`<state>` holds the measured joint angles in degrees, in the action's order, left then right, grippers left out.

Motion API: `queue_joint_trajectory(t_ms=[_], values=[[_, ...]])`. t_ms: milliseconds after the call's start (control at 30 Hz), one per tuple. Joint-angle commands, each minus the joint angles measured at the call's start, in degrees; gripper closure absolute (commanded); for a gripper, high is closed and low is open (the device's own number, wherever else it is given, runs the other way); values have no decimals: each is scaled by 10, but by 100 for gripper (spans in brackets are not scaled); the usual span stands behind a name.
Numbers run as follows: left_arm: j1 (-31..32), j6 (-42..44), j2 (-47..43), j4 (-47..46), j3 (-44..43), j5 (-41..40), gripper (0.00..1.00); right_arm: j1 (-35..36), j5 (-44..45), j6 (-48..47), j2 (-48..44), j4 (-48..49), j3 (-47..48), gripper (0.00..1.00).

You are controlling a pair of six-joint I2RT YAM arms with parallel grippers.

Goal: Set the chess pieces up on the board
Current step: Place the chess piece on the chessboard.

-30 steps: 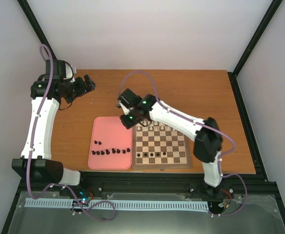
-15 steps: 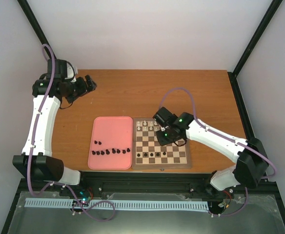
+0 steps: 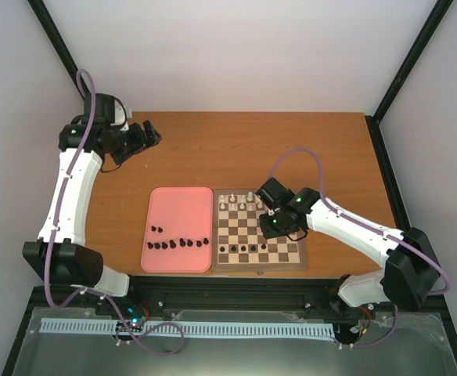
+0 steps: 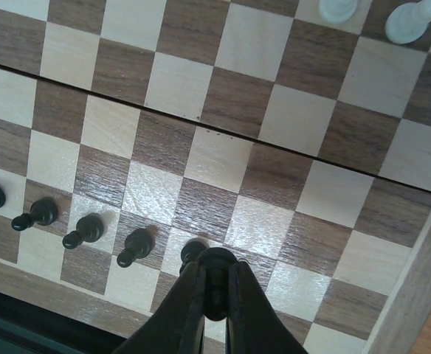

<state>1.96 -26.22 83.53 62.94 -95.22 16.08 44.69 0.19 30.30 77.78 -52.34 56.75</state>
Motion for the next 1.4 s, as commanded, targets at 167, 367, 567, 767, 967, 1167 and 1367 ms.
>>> queue_joint_trajectory(t_ms=[167,367,567,767,967,1167,1367], values=[[5,6,-18,-4,-5,-7,0,0,-21,4,-1,23,-27,97],[5,7,-23,-4,5,-7,0,6,-28,36,-22,30,-77,97],[5,6,-20,-4,5,-5,0,7,-35,40,-25,40,-105,97],[5,7,-18,-4,4,-5,0,8,-36,24,1,47,-94,97],[5,8,-18,-2,5,-8,0,8,-24,21,24,47,-84,97],[5,9,-15,-3,3,-7,0,8,-11,19,43,40,-67,96],[6,11,-9,-4,1,-8,0,8,-12,18,56,39,-63,96]])
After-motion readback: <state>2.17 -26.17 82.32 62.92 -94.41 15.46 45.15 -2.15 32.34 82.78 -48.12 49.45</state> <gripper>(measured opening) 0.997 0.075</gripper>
